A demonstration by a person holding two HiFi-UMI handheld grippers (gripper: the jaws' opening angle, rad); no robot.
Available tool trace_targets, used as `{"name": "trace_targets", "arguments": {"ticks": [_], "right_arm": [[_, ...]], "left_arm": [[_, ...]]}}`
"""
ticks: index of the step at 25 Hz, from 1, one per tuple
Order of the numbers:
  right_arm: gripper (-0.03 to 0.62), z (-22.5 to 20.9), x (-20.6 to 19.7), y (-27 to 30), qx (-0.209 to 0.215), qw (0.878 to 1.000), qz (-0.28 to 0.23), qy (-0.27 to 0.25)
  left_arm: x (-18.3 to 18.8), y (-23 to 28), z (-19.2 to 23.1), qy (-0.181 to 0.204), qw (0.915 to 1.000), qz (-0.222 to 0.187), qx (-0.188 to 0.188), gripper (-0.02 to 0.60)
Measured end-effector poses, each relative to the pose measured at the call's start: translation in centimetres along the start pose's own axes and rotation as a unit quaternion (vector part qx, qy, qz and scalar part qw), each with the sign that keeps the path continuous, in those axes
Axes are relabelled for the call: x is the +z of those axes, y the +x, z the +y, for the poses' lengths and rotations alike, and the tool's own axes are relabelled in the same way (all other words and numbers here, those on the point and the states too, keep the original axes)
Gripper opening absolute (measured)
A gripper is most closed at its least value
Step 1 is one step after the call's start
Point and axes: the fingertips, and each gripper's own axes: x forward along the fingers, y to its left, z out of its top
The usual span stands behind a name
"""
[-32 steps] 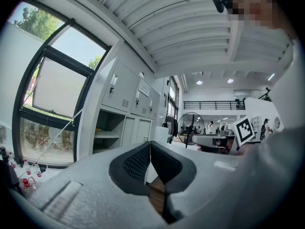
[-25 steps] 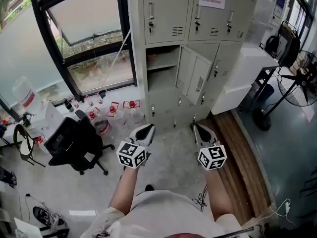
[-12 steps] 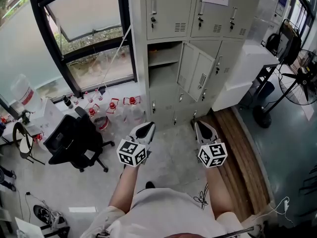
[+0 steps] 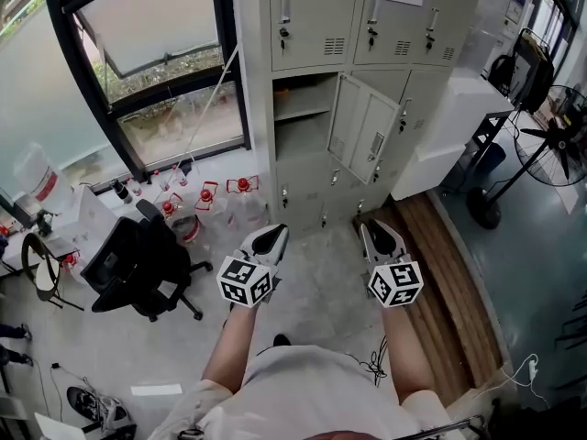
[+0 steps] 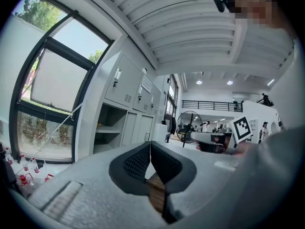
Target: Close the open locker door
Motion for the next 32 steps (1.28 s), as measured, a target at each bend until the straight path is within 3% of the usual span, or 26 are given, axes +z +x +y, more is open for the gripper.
{"name": "trace_targets", "arguments": {"ticks": [10, 23, 32], "right_arm": [[0.094, 0.5, -0.9, 1.1, -0.036, 0.999, 0.008, 0.009], [0.097, 2.1, -2.2, 2.2, -0.064, 0.998, 0.015, 0.021], [0.098, -0.3, -2.6, 3.2, -0.078, 0.996, 0.019, 0.028]], "left_arm": [[-0.5, 0.4, 2.2, -0.001, 0.9995, 0.009, -0.03, 0.015], [-1.3, -0.6, 4.9, -0.004, 0.9986, 0.02, -0.05, 0.015], [-1.6, 2.0, 5.3, -0.006, 0.998, 0.025, -0.057, 0.015]]}}
